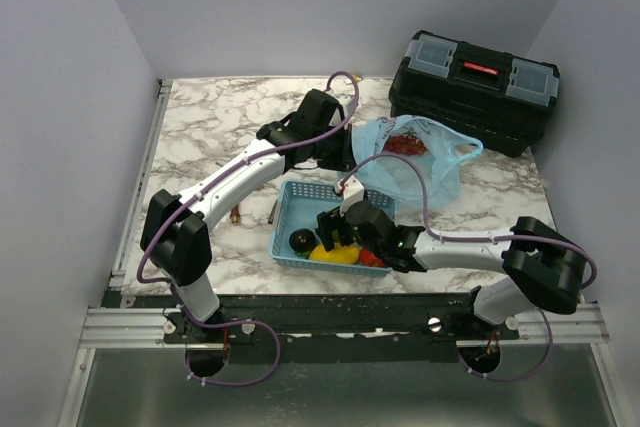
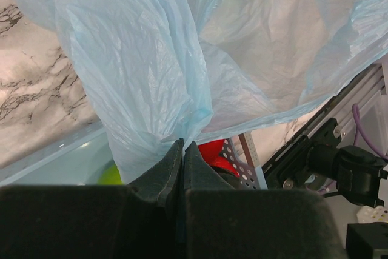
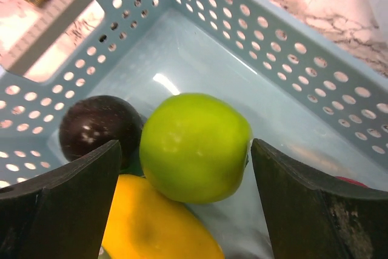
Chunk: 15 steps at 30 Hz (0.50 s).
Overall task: Take the fake fruits out of the plastic bag
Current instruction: Place the fake fruit in the bin.
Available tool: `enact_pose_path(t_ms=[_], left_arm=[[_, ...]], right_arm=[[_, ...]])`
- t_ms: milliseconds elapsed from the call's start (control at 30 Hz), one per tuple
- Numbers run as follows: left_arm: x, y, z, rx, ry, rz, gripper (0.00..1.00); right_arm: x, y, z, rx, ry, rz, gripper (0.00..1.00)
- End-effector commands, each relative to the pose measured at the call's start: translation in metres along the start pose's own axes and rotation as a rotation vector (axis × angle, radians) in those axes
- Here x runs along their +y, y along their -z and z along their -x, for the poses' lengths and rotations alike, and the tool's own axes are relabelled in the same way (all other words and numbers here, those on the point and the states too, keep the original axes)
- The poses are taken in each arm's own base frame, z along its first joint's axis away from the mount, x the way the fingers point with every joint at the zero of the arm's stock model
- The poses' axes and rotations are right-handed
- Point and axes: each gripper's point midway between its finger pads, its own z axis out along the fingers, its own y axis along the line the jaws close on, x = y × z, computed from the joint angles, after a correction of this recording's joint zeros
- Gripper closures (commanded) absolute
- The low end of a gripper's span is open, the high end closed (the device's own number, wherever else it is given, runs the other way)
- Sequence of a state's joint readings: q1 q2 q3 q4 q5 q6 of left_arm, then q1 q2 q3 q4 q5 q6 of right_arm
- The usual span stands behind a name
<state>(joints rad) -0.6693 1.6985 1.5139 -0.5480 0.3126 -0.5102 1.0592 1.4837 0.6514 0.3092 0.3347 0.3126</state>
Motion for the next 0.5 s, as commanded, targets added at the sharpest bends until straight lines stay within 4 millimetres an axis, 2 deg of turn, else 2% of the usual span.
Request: enact_pose_path(t_ms=[0, 133, 200, 467], left_arm=[[0.001, -0.004, 0.0, 0.004, 0.011, -0.01, 1.0], [0.001, -0.003, -0.001, 0.006, 0.011, -0.01, 1.0], [0.002, -0.003, -0.001, 0.005, 0.01, -0.008, 1.0], [0.001, -0.002, 0.0, 0.001, 0.015, -0.015, 1.0]], right_arm=[[0.002, 0.014, 0.014, -0.033, -0.009, 0.019, 0.11], [0.0, 0.032, 0.029, -0.083, -0.03, 0.03, 0.11], [-0.007, 0.044, 0.037, -0.118, -0.052, 0.011, 0.12], [-0.053, 0.098, 0.062, -0.262, -0.146, -0.142, 0.21]])
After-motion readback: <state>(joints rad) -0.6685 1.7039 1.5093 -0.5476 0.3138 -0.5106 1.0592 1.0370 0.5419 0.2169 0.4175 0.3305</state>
